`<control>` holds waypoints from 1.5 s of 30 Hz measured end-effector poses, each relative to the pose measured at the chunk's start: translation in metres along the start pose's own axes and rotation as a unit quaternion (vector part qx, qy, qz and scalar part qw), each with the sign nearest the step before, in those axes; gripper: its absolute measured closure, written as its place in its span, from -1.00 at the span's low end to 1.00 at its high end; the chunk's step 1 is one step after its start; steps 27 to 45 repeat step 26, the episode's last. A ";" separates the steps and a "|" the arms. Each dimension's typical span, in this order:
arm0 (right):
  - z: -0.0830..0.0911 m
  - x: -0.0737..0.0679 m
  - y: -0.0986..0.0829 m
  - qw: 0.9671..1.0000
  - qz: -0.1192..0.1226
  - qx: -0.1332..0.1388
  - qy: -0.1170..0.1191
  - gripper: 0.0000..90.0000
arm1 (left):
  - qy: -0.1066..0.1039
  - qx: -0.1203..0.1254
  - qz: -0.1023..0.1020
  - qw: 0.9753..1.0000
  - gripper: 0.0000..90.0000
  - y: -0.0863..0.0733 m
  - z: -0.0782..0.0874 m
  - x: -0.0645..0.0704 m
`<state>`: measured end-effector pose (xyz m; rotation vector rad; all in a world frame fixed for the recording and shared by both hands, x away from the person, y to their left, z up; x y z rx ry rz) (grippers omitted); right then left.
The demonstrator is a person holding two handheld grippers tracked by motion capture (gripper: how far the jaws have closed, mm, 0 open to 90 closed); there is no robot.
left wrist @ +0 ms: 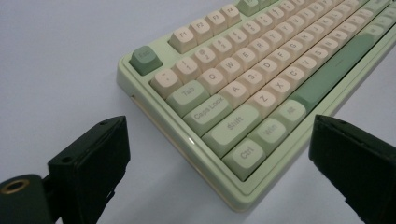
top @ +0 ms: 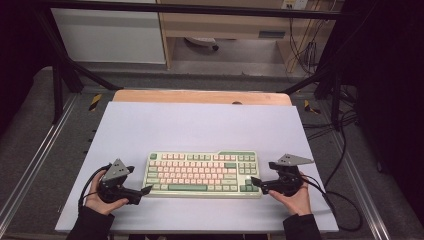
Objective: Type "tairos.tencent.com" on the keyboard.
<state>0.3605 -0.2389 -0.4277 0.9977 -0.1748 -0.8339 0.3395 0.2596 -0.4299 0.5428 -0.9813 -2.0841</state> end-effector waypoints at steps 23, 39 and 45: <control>0.011 0.010 -0.028 1.000 0.014 -0.024 0.000 -0.99 | 0.000 -0.001 0.010 1.000 -0.87 -0.017 0.004 -0.010; 0.011 0.010 -0.028 1.000 0.015 -0.026 0.002 -0.99 | 0.002 0.000 0.008 1.000 -0.87 -0.017 0.004 -0.010; 0.011 0.010 -0.028 1.000 0.015 -0.026 0.002 -0.99 | 0.002 0.000 0.008 1.000 -0.87 -0.017 0.004 -0.010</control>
Point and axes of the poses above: each handheld gripper's, and its own axes: z roughly backward along the jaws, y roughly out of its top, x roughly to its right, the point moved 1 cm from there along -z, roughly forward along the jaws, and after that the axes turned 7 degrees about y, right-handed, at the moved point
